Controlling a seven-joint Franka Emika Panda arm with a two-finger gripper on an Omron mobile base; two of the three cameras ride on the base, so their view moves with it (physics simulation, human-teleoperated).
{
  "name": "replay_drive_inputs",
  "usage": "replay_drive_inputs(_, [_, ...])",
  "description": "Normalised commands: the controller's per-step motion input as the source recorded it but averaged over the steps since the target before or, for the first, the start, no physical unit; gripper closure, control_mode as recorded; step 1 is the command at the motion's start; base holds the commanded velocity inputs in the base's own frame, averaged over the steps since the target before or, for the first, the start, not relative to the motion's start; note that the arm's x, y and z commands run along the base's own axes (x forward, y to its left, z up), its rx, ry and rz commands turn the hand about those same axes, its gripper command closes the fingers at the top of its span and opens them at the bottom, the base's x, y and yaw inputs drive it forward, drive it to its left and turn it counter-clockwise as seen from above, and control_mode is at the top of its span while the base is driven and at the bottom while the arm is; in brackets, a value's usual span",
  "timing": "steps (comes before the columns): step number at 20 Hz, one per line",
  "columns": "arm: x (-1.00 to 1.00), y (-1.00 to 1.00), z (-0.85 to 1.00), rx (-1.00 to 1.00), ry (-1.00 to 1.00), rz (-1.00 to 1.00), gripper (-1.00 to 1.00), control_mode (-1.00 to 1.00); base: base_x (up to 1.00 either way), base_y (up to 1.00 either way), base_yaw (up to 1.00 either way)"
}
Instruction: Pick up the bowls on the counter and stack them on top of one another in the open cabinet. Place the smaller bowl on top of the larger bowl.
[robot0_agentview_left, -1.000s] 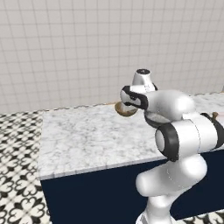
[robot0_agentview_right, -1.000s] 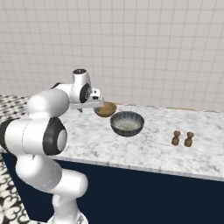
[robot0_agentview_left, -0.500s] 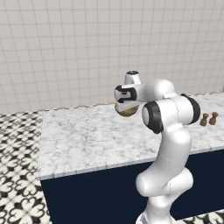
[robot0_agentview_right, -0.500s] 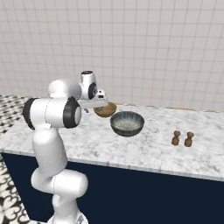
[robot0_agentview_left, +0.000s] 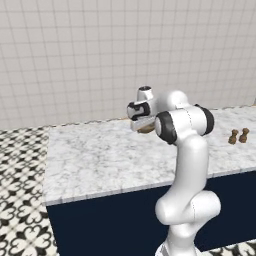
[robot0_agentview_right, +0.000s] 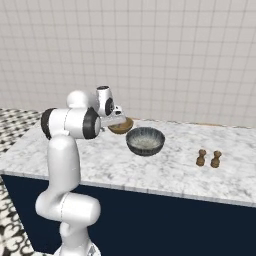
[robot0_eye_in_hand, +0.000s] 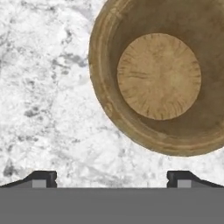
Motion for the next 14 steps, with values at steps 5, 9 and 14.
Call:
replay_drive_inputs(5, [0.54, 0.0, -0.29, 0.0, 0.0, 0.09, -1.0, -1.0, 0.0, 0.0, 0.0])
replay_drive_inputs(9, [0.37, 0.0, -0.23, 0.0, 0.0, 0.08, 1.0, -1.0, 0.0, 0.0, 0.0])
replay_drive_inputs(14, [0.27, 0.0, -0.28, 0.0, 0.0, 0.07, 1.0, -1.0, 0.0, 0.0, 0.0])
